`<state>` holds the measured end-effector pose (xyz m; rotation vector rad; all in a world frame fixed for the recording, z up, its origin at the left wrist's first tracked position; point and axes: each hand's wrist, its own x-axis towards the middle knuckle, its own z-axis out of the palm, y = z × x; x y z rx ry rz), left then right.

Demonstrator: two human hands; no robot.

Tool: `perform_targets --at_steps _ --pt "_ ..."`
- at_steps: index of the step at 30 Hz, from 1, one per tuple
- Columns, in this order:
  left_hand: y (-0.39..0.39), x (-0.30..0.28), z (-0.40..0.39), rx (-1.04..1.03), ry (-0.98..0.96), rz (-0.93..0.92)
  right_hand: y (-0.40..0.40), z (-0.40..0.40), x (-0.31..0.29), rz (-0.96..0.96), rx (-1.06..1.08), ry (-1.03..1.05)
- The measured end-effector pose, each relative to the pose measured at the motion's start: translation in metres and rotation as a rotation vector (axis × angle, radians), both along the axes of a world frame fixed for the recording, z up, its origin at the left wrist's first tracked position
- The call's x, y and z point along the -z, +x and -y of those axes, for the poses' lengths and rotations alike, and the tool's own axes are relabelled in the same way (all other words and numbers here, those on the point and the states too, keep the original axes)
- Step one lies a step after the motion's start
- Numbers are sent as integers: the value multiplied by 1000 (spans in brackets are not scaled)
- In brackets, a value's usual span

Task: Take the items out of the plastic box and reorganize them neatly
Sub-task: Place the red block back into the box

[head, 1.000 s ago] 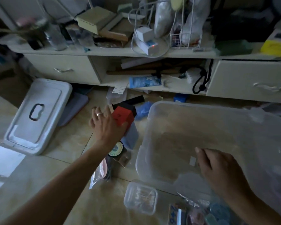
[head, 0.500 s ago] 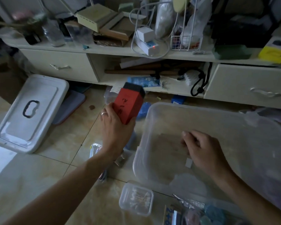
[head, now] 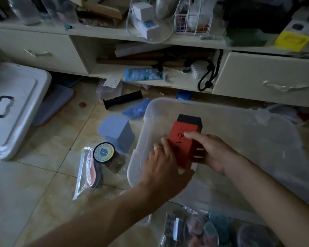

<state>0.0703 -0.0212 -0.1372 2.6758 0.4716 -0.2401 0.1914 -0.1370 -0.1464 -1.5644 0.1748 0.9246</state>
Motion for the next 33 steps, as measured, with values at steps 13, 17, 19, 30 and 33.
perform_targets --at_steps 13,17,19,30,33 --pt "14 3 -18 139 -60 -302 47 -64 117 -272 -168 -285" --pt "18 2 -19 151 -70 -272 44 -76 138 -164 -136 -318" --pt "18 -1 -20 155 -93 -211 41 -77 142 -68 -119 -329" --pt "42 -32 -92 -271 -37 573 28 -74 140 229 -194 -525" --pt "48 -13 -144 -467 111 482 28 -69 136 218 -238 -548"
